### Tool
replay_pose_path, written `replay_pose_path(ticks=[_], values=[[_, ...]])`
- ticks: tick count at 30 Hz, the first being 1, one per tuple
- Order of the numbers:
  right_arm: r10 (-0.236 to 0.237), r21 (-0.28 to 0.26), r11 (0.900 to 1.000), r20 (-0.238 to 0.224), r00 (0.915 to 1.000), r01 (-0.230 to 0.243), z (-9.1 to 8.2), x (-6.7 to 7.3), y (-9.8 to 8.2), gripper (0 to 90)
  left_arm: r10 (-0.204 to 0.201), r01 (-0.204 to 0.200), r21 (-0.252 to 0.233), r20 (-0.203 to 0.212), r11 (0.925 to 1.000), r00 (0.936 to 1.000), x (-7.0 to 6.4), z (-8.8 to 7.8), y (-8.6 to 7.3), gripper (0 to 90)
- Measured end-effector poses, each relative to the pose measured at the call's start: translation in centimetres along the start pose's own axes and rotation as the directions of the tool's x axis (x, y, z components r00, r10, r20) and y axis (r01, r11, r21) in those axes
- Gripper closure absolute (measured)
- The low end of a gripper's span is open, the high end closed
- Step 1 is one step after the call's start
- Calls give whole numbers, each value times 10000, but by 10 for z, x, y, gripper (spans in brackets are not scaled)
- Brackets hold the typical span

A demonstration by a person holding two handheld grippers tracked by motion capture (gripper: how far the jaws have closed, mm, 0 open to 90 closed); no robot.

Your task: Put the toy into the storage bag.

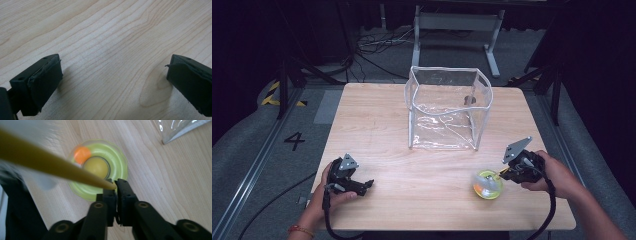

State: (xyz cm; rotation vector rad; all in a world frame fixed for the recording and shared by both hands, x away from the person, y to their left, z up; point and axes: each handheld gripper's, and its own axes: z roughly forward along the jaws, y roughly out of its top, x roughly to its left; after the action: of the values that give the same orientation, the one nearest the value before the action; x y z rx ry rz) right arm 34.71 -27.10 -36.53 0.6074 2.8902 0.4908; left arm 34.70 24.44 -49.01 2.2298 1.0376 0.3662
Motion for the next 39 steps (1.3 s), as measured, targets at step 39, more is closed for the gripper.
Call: replay_pose_path(ticks=[39], values=[[7,-304,9995,714,9974,15,-50,-10,18,889,-3,3,2,17,10000,10000,0,0,0,4]])
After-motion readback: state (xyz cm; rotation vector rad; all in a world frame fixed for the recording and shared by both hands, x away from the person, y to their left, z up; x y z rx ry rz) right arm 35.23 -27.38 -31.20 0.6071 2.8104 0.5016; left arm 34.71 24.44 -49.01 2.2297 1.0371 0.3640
